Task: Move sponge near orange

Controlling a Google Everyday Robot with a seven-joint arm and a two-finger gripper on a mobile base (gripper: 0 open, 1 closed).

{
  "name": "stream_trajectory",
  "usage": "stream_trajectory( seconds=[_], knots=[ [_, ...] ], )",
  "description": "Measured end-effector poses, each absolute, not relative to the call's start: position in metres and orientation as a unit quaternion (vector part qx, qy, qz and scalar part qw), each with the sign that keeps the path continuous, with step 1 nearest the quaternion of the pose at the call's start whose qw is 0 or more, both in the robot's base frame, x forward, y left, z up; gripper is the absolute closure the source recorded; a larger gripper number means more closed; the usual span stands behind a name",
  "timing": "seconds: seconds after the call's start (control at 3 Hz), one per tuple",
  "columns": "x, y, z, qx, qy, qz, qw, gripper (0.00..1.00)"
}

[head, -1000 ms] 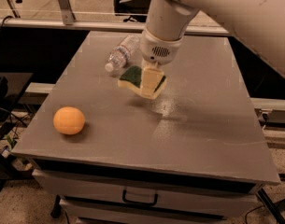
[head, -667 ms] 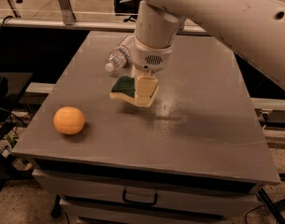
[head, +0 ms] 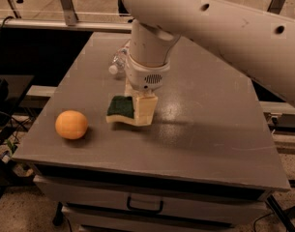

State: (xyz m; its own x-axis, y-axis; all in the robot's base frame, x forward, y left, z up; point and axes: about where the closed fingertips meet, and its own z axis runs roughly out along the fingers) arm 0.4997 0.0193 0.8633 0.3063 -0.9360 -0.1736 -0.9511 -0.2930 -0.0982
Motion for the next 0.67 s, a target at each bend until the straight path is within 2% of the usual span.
stream_trajectory(
  seconds=[0.67],
  knots=[
    [0.4938, 0.0312, 0.8497, -0.821, 0.560, 0.062, 0.093, 0.51]
  ],
)
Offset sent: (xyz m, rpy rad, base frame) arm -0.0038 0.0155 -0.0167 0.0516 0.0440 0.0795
